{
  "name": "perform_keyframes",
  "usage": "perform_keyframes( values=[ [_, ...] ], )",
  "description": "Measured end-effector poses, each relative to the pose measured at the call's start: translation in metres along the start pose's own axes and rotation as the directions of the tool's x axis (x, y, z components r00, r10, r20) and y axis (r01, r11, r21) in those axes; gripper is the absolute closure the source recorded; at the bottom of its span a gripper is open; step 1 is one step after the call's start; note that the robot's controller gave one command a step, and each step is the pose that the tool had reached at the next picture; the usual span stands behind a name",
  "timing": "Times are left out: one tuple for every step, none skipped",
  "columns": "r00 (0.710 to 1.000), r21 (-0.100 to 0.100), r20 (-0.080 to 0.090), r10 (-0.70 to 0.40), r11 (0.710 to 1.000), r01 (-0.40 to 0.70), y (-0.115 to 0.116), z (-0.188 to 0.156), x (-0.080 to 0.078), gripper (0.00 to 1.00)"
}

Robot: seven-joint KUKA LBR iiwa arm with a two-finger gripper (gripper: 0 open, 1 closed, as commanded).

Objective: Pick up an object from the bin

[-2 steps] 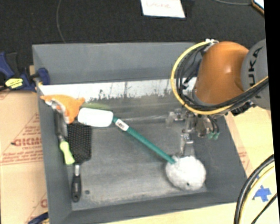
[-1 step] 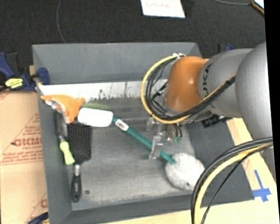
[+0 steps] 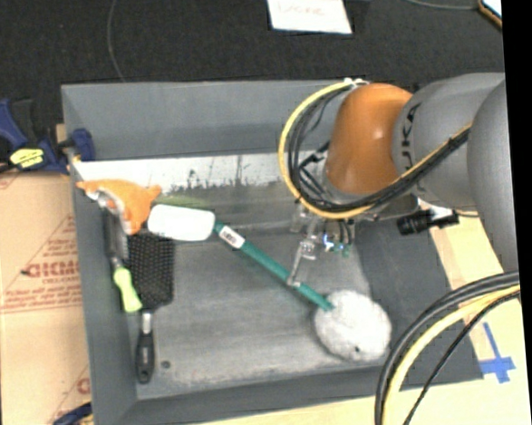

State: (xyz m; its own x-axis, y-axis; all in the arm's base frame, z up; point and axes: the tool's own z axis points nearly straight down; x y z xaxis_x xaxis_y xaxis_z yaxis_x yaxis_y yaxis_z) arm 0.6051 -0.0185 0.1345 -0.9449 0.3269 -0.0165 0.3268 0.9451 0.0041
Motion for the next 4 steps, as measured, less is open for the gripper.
perform_keyframes(
  values=[
    [0.998,0.001,-0.011,-0.063,0.998,0.063,-0.001,0.034,0.031,0.00],
    [0.997,-0.002,0.005,0.071,0.997,-0.071,0.050,0.064,0.012,0.00],
    [0.995,0.002,-0.002,0.102,0.995,-0.102,-0.026,0.062,0.040,1.00],
    [0.995,0.002,-0.002,0.101,0.995,-0.101,-0.026,0.062,0.040,1.00]
  ],
)
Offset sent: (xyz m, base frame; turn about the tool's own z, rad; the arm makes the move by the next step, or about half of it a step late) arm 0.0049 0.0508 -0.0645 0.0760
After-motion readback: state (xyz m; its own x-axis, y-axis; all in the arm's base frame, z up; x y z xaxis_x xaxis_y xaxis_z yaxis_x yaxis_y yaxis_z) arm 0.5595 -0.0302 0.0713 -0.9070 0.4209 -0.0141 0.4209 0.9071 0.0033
